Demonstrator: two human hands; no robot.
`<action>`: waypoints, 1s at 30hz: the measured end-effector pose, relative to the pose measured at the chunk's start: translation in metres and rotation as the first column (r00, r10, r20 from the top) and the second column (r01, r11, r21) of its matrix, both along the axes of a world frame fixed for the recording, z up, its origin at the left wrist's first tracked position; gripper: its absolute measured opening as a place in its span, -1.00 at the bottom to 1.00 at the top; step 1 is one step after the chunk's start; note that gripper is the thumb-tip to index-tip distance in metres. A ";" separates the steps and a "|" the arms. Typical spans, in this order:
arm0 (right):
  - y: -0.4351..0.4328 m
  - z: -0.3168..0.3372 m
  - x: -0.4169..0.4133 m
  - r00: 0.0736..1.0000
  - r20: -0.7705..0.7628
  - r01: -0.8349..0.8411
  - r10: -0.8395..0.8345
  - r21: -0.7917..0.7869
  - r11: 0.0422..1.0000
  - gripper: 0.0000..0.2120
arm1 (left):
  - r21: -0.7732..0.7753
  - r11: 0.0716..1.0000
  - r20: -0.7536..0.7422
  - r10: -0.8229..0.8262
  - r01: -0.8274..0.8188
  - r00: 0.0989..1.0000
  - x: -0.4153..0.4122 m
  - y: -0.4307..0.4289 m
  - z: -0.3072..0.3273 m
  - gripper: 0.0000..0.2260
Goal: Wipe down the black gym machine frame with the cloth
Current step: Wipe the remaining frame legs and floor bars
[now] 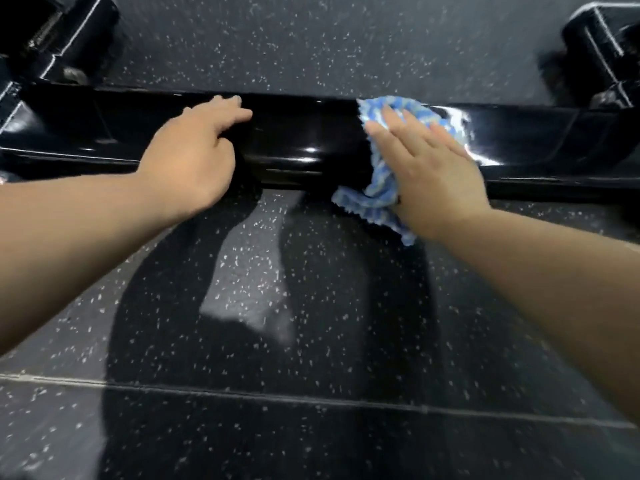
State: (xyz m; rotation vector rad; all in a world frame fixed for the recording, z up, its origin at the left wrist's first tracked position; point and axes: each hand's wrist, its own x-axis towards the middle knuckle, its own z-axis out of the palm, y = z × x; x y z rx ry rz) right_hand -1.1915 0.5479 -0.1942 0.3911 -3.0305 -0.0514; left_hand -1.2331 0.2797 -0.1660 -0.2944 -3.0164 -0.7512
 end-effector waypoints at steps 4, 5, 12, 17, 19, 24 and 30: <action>0.001 0.007 -0.007 0.998 0.031 0.059 -0.055 -0.147 0.987 -0.34 | -0.003 0.998 -0.028 -0.070 0.070 0.997 -0.017 0.049 -0.008 -0.55; -0.015 0.007 -0.018 0.996 0.023 0.088 -0.085 -0.183 0.979 -0.37 | -0.033 0.997 -0.019 -0.064 0.063 0.998 -0.021 0.056 -0.012 -0.54; 0.016 0.000 -0.008 0.991 -0.038 0.119 -0.131 -0.228 0.966 -0.38 | -0.285 0.958 -0.162 -0.090 0.041 0.983 -0.028 0.064 -0.016 -0.64; 0.056 0.012 -0.038 0.830 0.073 0.556 -0.553 -0.163 0.815 -0.38 | -0.267 0.962 -0.191 0.005 -0.056 0.982 -0.050 0.098 -0.002 -0.68; 0.022 0.015 -0.055 0.908 0.140 0.414 -0.396 -0.149 0.898 -0.45 | -0.279 0.960 -0.178 -0.025 -0.026 0.984 -0.056 0.116 -0.005 -0.71; 0.037 0.019 -0.043 0.989 0.069 0.147 -0.132 -0.298 0.943 -0.57 | -0.245 0.969 -0.207 -0.012 -0.040 0.978 -0.060 0.124 -0.017 -0.70; 0.068 0.043 -0.066 0.799 0.259 0.582 -0.543 -0.109 0.806 -0.59 | -0.338 0.940 -0.155 -0.092 0.035 0.984 -0.066 0.132 -0.017 -0.72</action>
